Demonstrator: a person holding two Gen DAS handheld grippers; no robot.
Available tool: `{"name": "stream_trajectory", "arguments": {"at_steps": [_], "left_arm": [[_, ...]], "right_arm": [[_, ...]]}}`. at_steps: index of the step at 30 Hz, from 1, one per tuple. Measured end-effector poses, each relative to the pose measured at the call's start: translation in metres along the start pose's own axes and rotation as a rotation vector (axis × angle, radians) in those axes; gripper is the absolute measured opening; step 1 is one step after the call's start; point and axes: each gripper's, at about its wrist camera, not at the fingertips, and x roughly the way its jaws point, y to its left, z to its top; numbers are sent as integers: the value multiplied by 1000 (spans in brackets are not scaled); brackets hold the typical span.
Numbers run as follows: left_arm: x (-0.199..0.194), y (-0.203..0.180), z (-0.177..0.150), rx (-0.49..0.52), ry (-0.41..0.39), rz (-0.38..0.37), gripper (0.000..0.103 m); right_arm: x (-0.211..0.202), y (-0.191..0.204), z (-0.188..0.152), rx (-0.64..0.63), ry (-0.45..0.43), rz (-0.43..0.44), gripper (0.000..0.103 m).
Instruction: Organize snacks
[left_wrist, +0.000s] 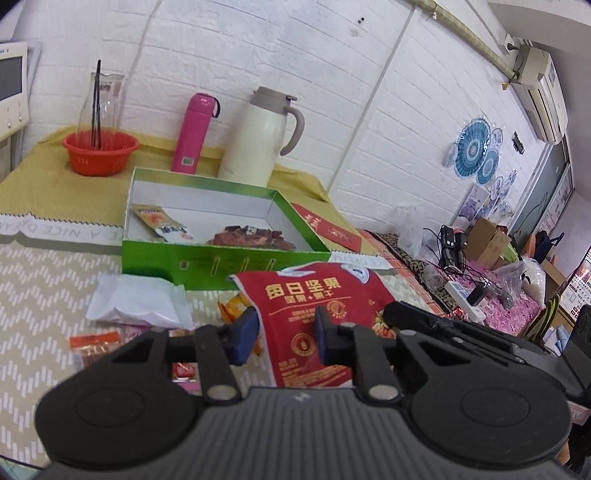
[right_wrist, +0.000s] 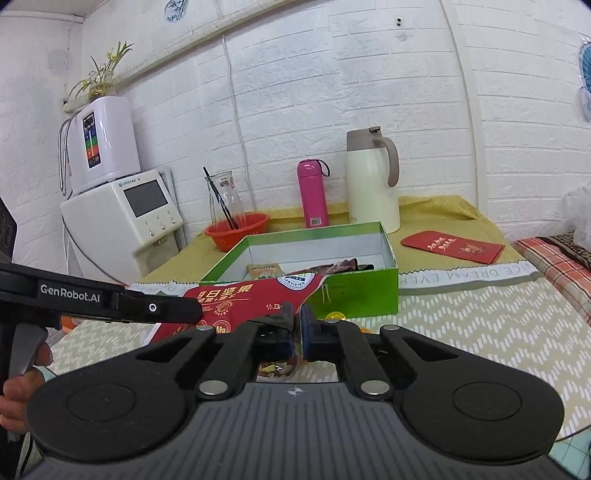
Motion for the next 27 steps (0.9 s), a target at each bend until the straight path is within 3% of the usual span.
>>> {"name": "stream_trajectory", "arguments": {"at_steps": [12, 27], "left_arm": [[39, 34, 64, -35, -59, 51, 15], [120, 92, 98, -110, -5, 106, 15]], "right_arm": [[66, -5, 42, -24, -68, 43, 8], [156, -38, 41, 71, 27, 93, 10]]}}
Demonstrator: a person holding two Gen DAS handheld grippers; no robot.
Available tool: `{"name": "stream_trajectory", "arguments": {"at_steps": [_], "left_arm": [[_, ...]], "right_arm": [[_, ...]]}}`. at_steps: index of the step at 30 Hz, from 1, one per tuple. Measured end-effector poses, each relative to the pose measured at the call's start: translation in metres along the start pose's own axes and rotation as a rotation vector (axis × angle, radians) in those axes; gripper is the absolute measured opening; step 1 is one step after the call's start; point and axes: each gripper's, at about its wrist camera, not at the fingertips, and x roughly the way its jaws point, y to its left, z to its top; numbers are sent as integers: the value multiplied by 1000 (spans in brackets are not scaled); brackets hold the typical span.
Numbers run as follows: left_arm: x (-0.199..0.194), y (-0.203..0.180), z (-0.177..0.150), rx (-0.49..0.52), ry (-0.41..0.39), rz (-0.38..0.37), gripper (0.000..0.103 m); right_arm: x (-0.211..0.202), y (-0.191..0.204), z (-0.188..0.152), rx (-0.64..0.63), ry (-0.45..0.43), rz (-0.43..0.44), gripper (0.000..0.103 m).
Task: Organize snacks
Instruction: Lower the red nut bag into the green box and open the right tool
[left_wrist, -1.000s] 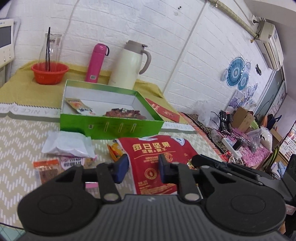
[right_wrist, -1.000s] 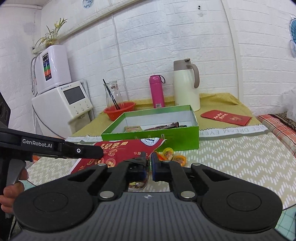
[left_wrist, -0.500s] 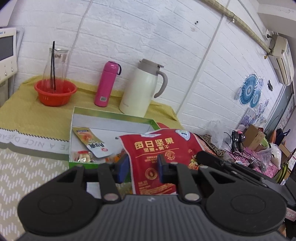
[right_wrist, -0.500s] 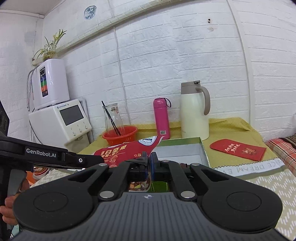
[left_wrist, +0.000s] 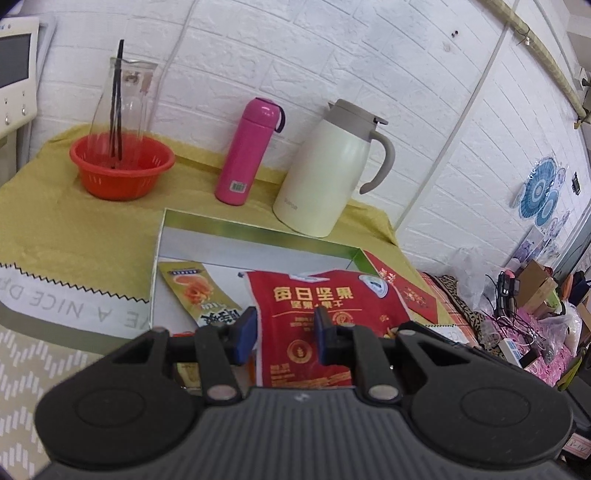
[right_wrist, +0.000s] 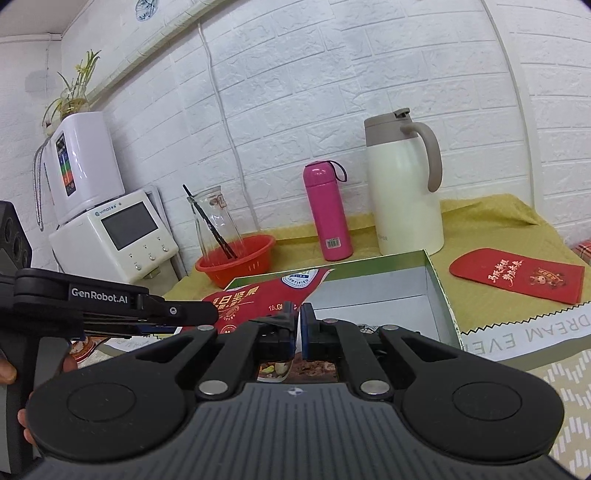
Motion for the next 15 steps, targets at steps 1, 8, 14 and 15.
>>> {"name": "stream_trajectory", "arguments": {"at_steps": [1, 8, 14, 15], "left_arm": [[3, 1, 0, 1, 3, 3, 15], [11, 8, -3, 6, -26, 67, 87], [2, 3, -5, 38, -57, 165, 88], [1, 3, -5, 40, -60, 178, 88]], "right_arm": [[4, -2, -1, 1, 7, -4, 11], [19, -4, -11, -68, 39, -51, 65], [7, 5, -12, -151, -3, -68, 103], [6, 6, -13, -161, 0, -72, 103]]}}
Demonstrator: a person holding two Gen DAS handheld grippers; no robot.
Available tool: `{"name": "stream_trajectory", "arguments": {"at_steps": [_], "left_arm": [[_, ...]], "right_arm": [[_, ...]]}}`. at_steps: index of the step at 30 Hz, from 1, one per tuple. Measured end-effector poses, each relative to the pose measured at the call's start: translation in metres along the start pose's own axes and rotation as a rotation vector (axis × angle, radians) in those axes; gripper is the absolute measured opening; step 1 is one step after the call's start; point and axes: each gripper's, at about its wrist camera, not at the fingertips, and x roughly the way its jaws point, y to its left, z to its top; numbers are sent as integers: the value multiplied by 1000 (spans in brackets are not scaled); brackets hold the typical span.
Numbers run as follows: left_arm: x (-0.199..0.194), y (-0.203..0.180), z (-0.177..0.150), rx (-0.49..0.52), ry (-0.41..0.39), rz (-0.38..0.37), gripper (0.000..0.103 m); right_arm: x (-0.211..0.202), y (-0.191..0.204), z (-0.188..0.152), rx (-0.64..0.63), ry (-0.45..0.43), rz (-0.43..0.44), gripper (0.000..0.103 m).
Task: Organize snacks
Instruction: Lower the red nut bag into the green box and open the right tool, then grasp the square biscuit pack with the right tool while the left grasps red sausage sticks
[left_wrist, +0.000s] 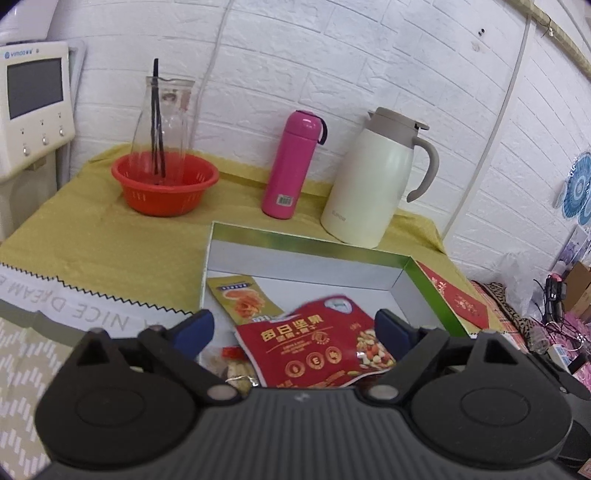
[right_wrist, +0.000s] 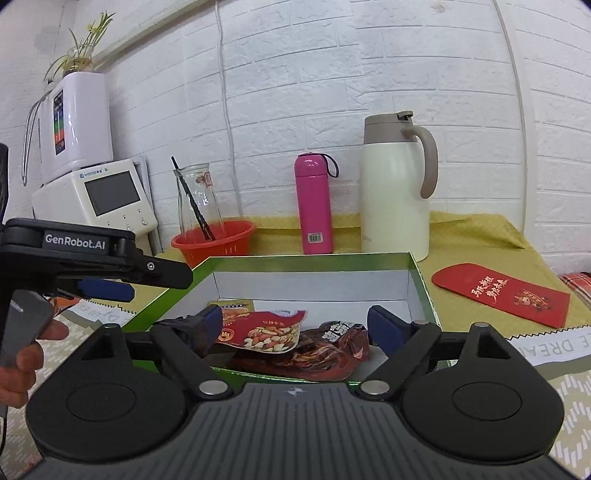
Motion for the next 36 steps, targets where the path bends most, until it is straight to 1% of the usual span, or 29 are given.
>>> {"name": "stream_trajectory", "arguments": {"at_steps": [7, 9, 15, 21, 25, 27, 29, 31, 35, 36], "left_arm": [[-18, -6, -2, 24, -7, 53, 88], [-26, -8, -3, 33, -16, 55, 88], [-54, -18, -7, 53, -46, 44, 88], [-86, -34, -20, 80, -42, 8, 88], [-110, -39, -40, 77, 7, -40, 88], [-123, -40, -55, 76, 31, -62, 88], [-136, -40, -73, 73, 47, -92, 88], [-147, -39, -92, 72, 63, -117, 88], [-164, -31, -133, 9, 128, -172, 88], [-167, -30, -143, -7, 153, -178, 88]], "right_arm": [[-19, 7, 3, -16, 3, 3, 103], [-26, 9, 4, -17, -2, 1, 103], [-57, 14, 7, -19, -21, 0, 103], [-95, 24, 4, -51, -5, -12, 103], [-127, 25, -6, -67, 3, -17, 103], [-144, 23, -16, -68, 11, 4, 103], [-156, 22, -28, -77, 39, 24, 103], [-165, 21, -45, -100, 80, 22, 103], [-168, 19, -70, -168, 151, -33, 103], [-165, 16, -73, -164, 171, -42, 103]]}}
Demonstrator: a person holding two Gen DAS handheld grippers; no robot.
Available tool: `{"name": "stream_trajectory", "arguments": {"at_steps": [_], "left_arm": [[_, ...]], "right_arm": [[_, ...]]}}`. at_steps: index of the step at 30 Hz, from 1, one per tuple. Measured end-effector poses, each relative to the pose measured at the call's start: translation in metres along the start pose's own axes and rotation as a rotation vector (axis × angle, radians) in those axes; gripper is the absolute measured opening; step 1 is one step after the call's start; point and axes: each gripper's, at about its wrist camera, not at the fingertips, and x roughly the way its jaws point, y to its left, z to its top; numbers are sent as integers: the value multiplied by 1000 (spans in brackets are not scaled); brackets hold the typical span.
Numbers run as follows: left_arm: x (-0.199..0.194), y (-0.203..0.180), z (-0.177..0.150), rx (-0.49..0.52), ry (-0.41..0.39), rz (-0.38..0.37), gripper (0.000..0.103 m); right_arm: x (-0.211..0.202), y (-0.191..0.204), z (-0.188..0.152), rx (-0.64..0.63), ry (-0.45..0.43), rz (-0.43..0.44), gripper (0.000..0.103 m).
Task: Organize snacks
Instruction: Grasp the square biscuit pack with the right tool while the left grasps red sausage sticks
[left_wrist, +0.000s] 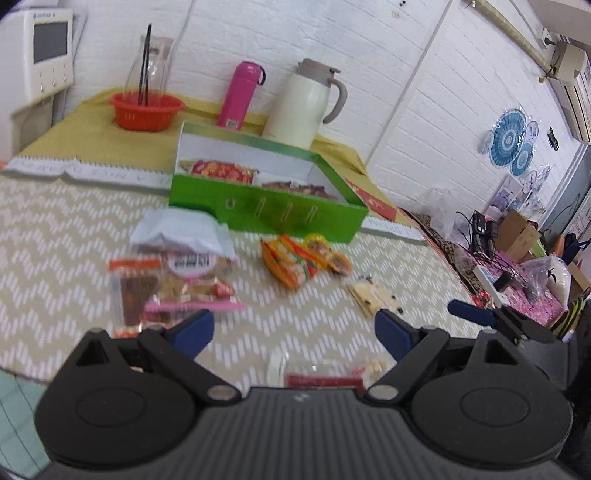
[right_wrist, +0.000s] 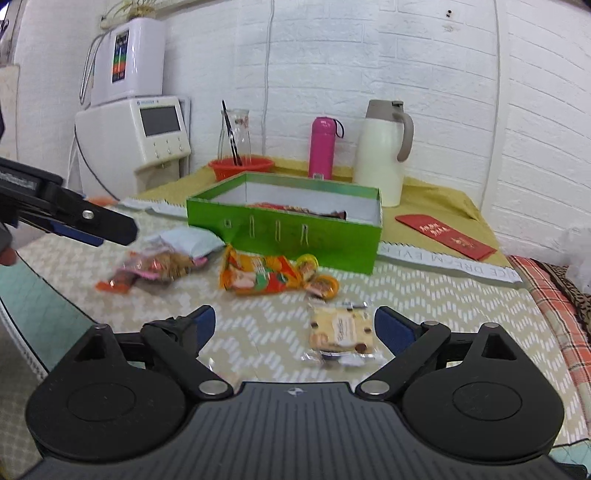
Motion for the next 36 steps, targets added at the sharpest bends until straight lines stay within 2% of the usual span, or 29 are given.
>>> {"name": "stream_trajectory", "arguments": {"at_steps": [2, 6, 11, 13, 15, 18, 26, 30, 32, 34, 36], "left_arm": [[-3, 0, -20, -33, 45, -15, 88], [-9, -2, -50, -104, 124, -123, 88], [4, -16, -66, -130, 173, -152, 87], [15, -18, -65, -134, 173, -140, 87], [26, -16, -64, -153, 179, -110, 86], [35, -16, -54, -141, 145, -79, 83], [67, -30, -33, -14, 133, 11, 76], [82, -35, -24, 62, 147, 45, 76], [79, -34, -22, 72, 179, 53, 76], [72, -34, -26, 81, 199, 78, 78], [70, -39, -32, 135, 209, 114, 80]], "right_arm": [[9, -8, -2, 36, 28, 2, 103], [38, -22, -2, 82, 67, -14, 103], [72, -36, -2, 172, 112, -8, 103], [81, -40, -5, 192, 145, -28, 103], [75, -39, -8, 187, 133, -38, 97], [57, -28, -16, 134, 136, -25, 97], [-6, 19, -46, 122, 125, 28, 97], [-21, 27, -51, 112, 136, 110, 97], [-24, 21, -51, 112, 134, 80, 97], [-24, 14, -51, 110, 126, -5, 97], [-21, 3, -52, 141, 127, -31, 97]]}}
